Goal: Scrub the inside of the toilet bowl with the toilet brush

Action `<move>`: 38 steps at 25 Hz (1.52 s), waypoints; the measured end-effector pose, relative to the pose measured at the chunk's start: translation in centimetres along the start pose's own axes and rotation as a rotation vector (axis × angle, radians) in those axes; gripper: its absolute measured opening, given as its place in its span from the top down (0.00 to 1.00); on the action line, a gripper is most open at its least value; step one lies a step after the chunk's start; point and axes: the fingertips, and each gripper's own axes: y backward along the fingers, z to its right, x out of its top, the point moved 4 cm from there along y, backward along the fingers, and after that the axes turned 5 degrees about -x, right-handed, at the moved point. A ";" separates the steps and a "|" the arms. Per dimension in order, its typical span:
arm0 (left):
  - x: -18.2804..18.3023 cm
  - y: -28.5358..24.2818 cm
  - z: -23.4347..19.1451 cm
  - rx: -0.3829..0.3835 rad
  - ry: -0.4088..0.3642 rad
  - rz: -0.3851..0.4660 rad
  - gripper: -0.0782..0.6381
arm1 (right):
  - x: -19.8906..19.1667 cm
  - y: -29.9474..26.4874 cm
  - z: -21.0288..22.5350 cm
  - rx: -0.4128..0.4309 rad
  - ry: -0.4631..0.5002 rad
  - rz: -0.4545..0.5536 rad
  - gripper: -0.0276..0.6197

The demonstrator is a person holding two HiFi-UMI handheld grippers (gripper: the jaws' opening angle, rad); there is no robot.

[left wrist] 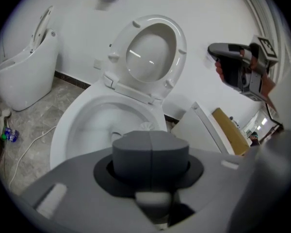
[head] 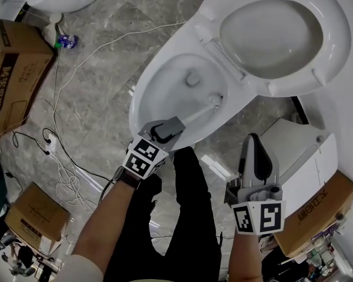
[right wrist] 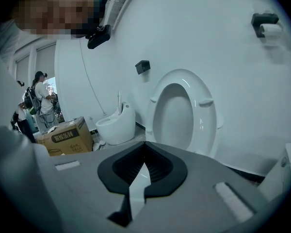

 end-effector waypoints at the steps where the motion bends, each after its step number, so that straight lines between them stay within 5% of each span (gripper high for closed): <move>1: 0.0 0.3 0.0 -0.007 -0.008 -0.018 0.69 | 0.1 0.1 -0.1 0.003 -0.001 -0.004 0.94; 11: -0.3 3.3 0.1 -0.070 -0.152 -0.208 0.69 | -0.1 1.6 -2.3 0.014 -0.015 -0.019 0.94; 30: -3.7 9.6 -1.8 -0.113 -0.220 -0.381 0.69 | 1.3 6.8 -7.6 -0.052 0.002 0.035 0.94; 38: -3.2 12.5 -1.7 -0.107 -0.260 -0.507 0.69 | 2.2 5.2 -7.6 -0.011 -0.013 0.037 0.94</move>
